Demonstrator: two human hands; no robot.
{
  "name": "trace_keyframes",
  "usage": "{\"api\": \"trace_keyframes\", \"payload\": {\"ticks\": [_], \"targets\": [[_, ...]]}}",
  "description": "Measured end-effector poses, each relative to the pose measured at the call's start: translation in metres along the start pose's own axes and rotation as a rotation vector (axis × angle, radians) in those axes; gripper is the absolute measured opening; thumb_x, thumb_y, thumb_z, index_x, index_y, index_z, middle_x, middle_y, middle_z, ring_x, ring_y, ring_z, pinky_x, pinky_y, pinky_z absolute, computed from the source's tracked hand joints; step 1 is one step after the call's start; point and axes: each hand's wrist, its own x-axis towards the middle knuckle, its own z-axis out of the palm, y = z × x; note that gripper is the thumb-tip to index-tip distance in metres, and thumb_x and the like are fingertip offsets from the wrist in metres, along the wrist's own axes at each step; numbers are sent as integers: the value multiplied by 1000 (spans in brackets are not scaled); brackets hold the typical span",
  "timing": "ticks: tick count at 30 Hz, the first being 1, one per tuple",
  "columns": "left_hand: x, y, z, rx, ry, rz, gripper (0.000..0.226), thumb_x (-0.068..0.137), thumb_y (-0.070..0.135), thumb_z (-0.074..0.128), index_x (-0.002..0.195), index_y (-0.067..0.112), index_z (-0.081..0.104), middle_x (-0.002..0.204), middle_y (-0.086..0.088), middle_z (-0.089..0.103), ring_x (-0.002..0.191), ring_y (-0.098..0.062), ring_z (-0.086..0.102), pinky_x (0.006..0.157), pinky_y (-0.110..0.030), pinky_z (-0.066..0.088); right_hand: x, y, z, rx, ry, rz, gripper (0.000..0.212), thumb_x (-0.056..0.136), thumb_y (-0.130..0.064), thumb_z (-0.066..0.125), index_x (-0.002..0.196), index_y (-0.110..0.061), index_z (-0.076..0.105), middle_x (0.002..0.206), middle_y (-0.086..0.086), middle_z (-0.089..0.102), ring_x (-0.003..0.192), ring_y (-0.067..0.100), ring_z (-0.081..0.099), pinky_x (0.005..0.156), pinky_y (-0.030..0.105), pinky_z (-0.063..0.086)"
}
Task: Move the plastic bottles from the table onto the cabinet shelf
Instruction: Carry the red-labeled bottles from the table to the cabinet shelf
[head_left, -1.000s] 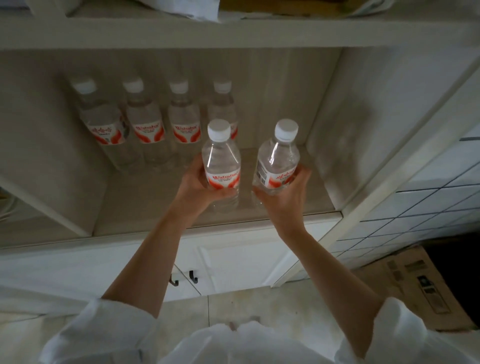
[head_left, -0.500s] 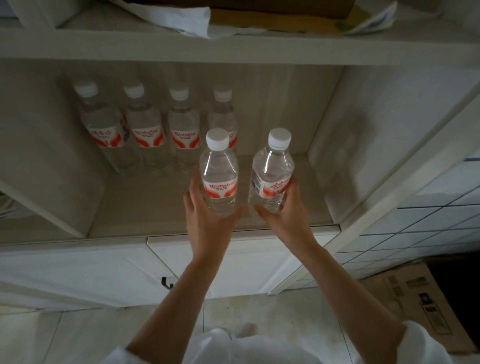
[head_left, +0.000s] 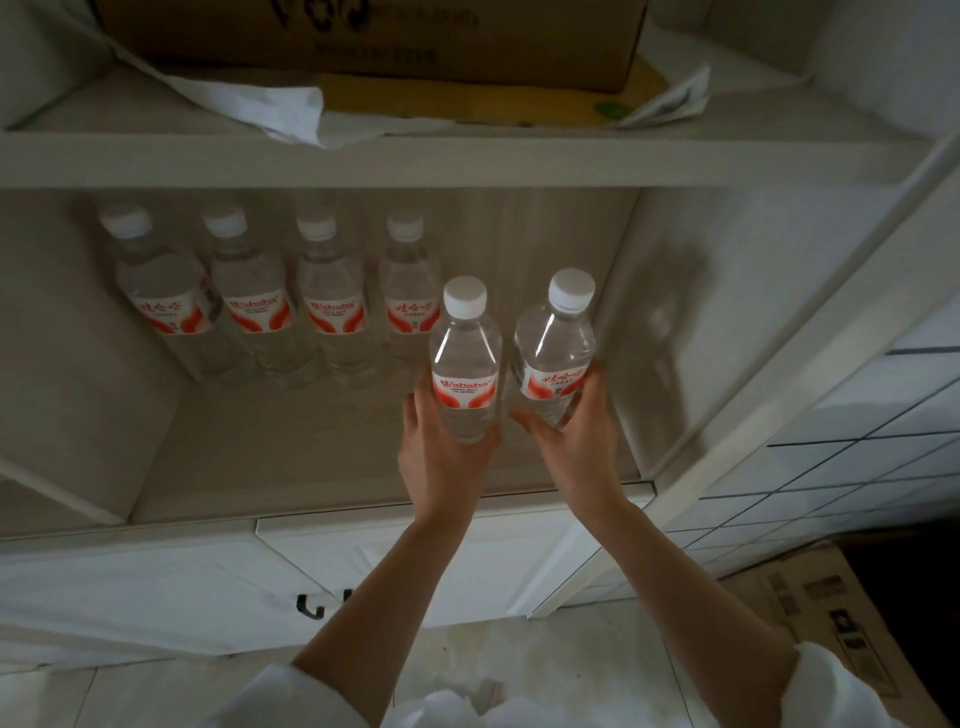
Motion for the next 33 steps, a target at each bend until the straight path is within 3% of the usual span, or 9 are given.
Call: {"api": "trace_keyframes", "payload": {"ticks": [3,9,15,24,33], "targets": [[5,9,19,-38,-26,-9,89,62,33,86,137,30,38,125,8,58,107,-15,61,87,-39,54,16,3,-3,-29,51,-26,86,64,-21,87,134,-12,38,123,2,60,110,14,61,89,26,53],[24,21,42,-103,-57,12,90,71,30,81,145,36,29,136,6,54,116,-16,58,90,-30,48,46,17,-4,-45,72,29,84,66,-25,86,133,-16,35,126,4,57,114,21,59,93,44,51],[49,24,60,-144,-59,22,96,74,23,79,148,37,20,141,-1,48,125,-22,52,95,-47,51,68,27,9,-81,89,37,90,67,-21,85,139,-11,33,134,10,53,122,27,53,99,48,47],[63,22,75,-150,-47,61,97,79,11,76,152,29,14,149,-7,38,133,-21,44,105,-41,45,94,30,18,-19,91,8,88,71,-19,81,141,-9,30,135,10,54,121,22,55,98,30,46],[71,22,76,-132,-69,49,97,80,14,75,152,30,13,152,-7,31,133,-25,45,105,-43,46,95,36,21,-121,91,9,91,71,-22,82,143,-7,28,138,14,50,125,27,51,102,39,45]]}}
